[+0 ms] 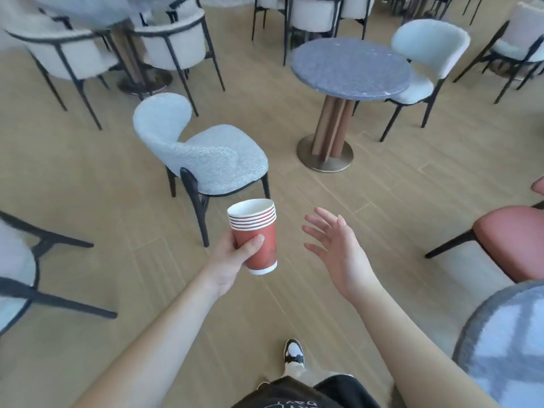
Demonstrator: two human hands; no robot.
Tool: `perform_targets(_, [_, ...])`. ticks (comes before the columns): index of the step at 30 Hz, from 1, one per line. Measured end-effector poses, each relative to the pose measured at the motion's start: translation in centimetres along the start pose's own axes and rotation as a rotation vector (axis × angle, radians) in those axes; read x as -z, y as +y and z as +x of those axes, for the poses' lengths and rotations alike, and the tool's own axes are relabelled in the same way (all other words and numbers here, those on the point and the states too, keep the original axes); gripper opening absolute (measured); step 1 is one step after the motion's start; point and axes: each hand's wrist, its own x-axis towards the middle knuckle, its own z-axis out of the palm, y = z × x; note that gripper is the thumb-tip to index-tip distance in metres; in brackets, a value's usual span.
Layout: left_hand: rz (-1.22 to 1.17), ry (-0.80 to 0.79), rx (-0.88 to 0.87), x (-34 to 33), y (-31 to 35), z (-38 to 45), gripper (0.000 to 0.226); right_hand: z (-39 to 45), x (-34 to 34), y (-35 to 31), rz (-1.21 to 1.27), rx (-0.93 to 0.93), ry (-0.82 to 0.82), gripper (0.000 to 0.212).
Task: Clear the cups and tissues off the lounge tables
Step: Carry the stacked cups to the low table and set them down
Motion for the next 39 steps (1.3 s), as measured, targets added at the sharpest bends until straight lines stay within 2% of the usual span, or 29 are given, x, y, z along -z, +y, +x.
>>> perform_targets(3, [0.032, 0.094, -0.005, 1.9, 0.2, 0.6, 0.068, 2.8, -2.1, 0.0, -0.002, -0.038, -0.101, 0.051])
perform_targets(13, [0.087, 0.479, -0.036, 7.6, 2.4, 1.6, 0.073, 11.7, -8.8, -0.7, -0.095, -0.107, -0.427, 0.047])
perform_targets(22, [0.012, 0.713, -0.097, 15.5, 2.2, -1.7, 0.085, 14.6, -20.6, 1.3, -0.180, -0.151, -0.712, 0.049])
perform_targets(29, [-0.081, 0.813, -0.149, 25.5, 4.2, -3.4, 0.075, 16.3, -34.1, 3.1, -0.209, -0.175, -0.801, 0.045])
perform_targets(32, [-0.078, 0.826, -0.163, 29.9, 6.0, -4.0, 0.062, 17.2, -39.2, 3.8, -0.229, -0.184, -0.825, 0.047])
perform_targets(39, [-0.093, 0.877, -0.195, 38.2, 8.7, -3.0, 0.058, 20.2, -47.0, 4.5, -0.244, -0.163, -0.848, 0.052])
